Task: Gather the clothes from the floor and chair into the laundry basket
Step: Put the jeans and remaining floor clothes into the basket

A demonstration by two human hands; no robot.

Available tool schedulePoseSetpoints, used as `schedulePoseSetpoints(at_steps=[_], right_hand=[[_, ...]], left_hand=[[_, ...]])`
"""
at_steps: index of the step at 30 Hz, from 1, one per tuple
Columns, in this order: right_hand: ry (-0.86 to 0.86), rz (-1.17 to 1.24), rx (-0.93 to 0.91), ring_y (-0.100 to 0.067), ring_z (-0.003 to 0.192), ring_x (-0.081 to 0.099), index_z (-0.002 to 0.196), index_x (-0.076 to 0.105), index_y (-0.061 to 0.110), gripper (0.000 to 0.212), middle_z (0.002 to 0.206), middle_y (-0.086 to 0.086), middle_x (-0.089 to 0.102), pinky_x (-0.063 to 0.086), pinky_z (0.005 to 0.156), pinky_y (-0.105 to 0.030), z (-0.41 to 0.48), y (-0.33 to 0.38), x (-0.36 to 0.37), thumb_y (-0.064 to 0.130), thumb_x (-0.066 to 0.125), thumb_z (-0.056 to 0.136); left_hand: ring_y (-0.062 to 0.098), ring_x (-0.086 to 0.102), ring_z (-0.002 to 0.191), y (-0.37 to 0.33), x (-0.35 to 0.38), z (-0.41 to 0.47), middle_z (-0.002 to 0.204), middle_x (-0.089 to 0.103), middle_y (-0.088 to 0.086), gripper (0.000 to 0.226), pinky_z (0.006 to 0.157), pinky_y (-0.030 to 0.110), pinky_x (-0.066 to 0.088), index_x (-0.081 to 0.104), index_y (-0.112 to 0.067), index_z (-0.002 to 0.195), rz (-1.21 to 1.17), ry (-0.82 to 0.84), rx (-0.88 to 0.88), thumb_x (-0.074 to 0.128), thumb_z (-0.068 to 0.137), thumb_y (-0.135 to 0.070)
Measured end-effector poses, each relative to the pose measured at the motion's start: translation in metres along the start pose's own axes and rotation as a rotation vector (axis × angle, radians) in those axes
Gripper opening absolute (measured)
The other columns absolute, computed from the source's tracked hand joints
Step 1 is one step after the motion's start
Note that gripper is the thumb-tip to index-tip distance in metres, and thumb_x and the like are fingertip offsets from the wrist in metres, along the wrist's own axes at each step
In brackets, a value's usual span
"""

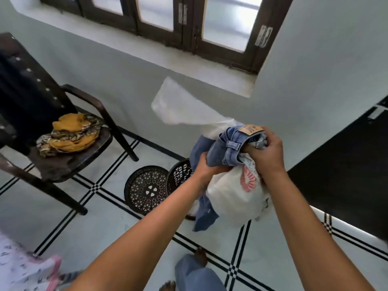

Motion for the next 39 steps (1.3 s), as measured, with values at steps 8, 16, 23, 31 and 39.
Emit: schedulePoseSetpoints(at_steps=[8, 16, 23, 31, 39], right_hand=[[0.008, 0.192, 0.328, -0.012, 0.082, 0.068, 0.102, 0.064, 0.007, 0.058, 0.101, -0.015, 0.069, 0.056, 0.080, -0.026, 0.052, -0.166, 0.033, 0.027, 0.079, 0.050], [0.149, 0.167, 0.566, 0.000, 0.087, 0.065, 0.105, 0.058, 0.029, 0.042, 0.101, 0.006, 0.066, 0.050, 0.076, -0.013, 0.056, -0.343, 0.097, -0.002, 0.072, 0.080], [0.601, -0.463, 0.653, -0.022, 0.100, 0.062, 0.110, 0.052, 0.031, 0.028, 0.111, 0.002, 0.063, 0.052, 0.082, -0.031, -0.003, -0.557, 0.109, 0.020, 0.060, 0.086], [0.264, -0.912, 0.207, -0.028, 0.109, 0.053, 0.132, 0.045, 0.016, 0.051, 0.126, -0.009, 0.050, 0.052, 0.085, -0.041, 0.032, -0.576, 0.022, 0.014, 0.064, 0.084], [0.516, -1.079, 0.224, -0.037, 0.103, 0.058, 0.113, 0.066, 0.010, 0.030, 0.108, -0.015, 0.060, 0.042, 0.070, -0.034, 0.073, -0.600, 0.038, 0.004, 0.055, 0.086]], left_hand=[[0.023, 0.064, 0.110, 0.068, -0.065, 0.064, 0.123, 0.063, 0.006, 0.095, 0.093, 0.044, 0.056, 0.050, -0.020, 0.127, 0.218, -0.219, -0.167, 0.090, 0.042, -0.038], [0.020, 0.058, 0.117, 0.181, -0.118, 0.115, 0.127, 0.059, -0.002, 0.079, 0.104, 0.042, 0.047, 0.043, -0.023, 0.138, 0.441, -0.298, -0.348, 0.084, 0.070, -0.026], [0.035, 0.060, 0.108, 0.327, -0.181, 0.096, 0.117, 0.060, 0.015, 0.052, 0.083, 0.041, 0.048, 0.052, -0.011, 0.120, 0.883, -0.466, -0.539, 0.063, 0.071, -0.024], [0.030, 0.053, 0.115, 0.474, -0.184, 0.061, 0.125, 0.052, 0.012, 0.072, 0.098, 0.047, 0.047, 0.040, -0.005, 0.132, 0.447, -0.473, -0.801, 0.074, 0.069, 0.006], [0.021, 0.047, 0.069, 0.478, -0.161, 0.035, 0.084, 0.056, 0.012, 0.016, 0.054, 0.023, 0.037, 0.055, -0.012, 0.079, 0.347, -0.399, -1.078, 0.052, 0.092, -0.004]])
Point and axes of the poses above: each hand's wrist, its own z-axis towards the middle knuckle, its own x-axis out of the palm, y = z × x, the point moved 10 cm from there along z, towards the middle knuckle
